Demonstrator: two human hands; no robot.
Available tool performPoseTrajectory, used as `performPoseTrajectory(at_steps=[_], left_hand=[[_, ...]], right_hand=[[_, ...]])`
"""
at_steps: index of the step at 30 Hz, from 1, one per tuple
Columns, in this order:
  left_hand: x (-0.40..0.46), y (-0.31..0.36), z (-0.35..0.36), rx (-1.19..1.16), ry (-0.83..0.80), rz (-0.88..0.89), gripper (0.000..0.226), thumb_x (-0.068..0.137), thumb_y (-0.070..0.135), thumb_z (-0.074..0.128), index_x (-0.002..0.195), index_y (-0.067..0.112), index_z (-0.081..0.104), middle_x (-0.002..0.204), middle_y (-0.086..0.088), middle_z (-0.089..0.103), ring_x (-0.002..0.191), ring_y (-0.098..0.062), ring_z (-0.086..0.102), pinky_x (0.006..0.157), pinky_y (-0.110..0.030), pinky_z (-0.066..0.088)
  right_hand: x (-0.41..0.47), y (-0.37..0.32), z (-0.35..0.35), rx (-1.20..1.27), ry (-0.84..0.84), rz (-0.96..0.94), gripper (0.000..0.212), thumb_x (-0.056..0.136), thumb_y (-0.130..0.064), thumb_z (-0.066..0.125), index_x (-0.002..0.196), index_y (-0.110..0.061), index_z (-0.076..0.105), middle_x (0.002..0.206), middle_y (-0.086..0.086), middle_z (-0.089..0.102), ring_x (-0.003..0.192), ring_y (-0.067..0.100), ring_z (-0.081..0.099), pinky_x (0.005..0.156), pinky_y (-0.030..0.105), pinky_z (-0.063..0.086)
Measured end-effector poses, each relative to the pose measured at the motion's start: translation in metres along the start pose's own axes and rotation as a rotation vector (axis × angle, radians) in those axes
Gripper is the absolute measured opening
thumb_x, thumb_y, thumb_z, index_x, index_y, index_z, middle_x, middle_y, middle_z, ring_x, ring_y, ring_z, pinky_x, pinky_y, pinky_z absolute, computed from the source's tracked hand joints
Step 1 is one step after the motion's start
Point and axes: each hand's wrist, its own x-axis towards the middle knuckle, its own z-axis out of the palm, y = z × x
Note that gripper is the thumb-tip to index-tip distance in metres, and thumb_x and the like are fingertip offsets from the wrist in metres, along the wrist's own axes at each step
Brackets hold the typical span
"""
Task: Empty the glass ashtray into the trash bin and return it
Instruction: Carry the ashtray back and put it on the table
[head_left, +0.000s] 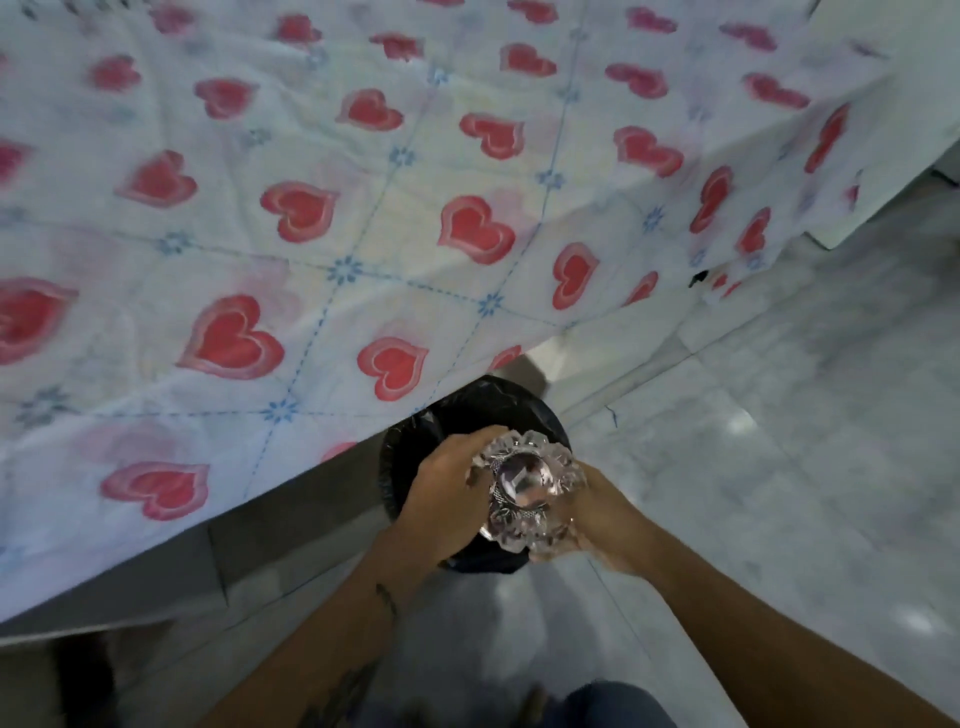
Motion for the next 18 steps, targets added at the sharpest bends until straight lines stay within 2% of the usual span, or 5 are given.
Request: performPoseTrajectory(at_steps=[2, 5, 8, 14, 18], left_hand=[[-0.017, 0.040, -0.021, -0.027, 0.004, 0.024, 0.052, 0.090, 0.001, 0.052, 0.131, 0.032, 0.060, 0.119, 0.013, 0.063, 0.095, 0.010, 0.057, 0.086, 0.001, 0.038], [-0.042, 0.095, -0.054, -0.053, 0.036, 0.063, 0.052, 0.091, 0.002, 0.050, 0.133, 0.030, 0.059, 0.119, 0.016, 0.064, 0.099, 0.005, 0.059, 0.085, 0.004, 0.038], [-0.065, 0.146, -0.091, -0.086, 0.087, 0.124, 0.044, 0.097, 0.010, 0.050, 0.131, 0.038, 0.057, 0.112, 0.030, 0.063, 0.097, 0.015, 0.059, 0.085, 0.000, 0.044], [-0.084, 0.212, -0.150, -0.139, 0.196, 0.111, 0.038, 0.098, 0.019, 0.053, 0.132, 0.034, 0.061, 0.125, 0.014, 0.067, 0.110, -0.012, 0.064, 0.094, -0.023, 0.050], [-0.079, 0.236, -0.175, -0.162, 0.264, 0.140, 0.035, 0.098, 0.015, 0.053, 0.125, 0.033, 0.066, 0.120, 0.016, 0.065, 0.105, -0.002, 0.061, 0.075, 0.004, 0.041]], right_hand=[[-0.040, -0.033, 0.004, 0.055, -0.066, 0.008, 0.027, 0.067, -0.014, 0.081, 0.089, -0.029, 0.078, 0.100, 0.012, 0.079, 0.089, 0.042, 0.076, 0.066, 0.051, 0.064], [-0.097, -0.080, 0.007, 0.047, -0.099, -0.027, 0.042, 0.073, -0.011, 0.079, 0.112, -0.024, 0.070, 0.106, 0.011, 0.078, 0.089, 0.038, 0.076, 0.062, 0.044, 0.062], [-0.148, -0.123, 0.016, -0.060, 0.060, -0.186, 0.050, 0.082, -0.009, 0.072, 0.124, -0.032, 0.055, 0.112, 0.006, 0.073, 0.089, 0.031, 0.077, 0.060, 0.043, 0.062], [-0.213, -0.196, 0.046, -0.461, 0.249, -0.557, 0.064, 0.096, 0.003, 0.048, 0.149, -0.032, 0.039, 0.143, -0.006, 0.056, 0.129, 0.012, 0.055, 0.107, 0.043, 0.049], [-0.223, -0.229, 0.055, -0.545, 0.289, -0.610, 0.061, 0.096, -0.002, 0.047, 0.146, -0.037, 0.041, 0.132, -0.011, 0.059, 0.098, -0.013, 0.062, 0.080, 0.011, 0.053]])
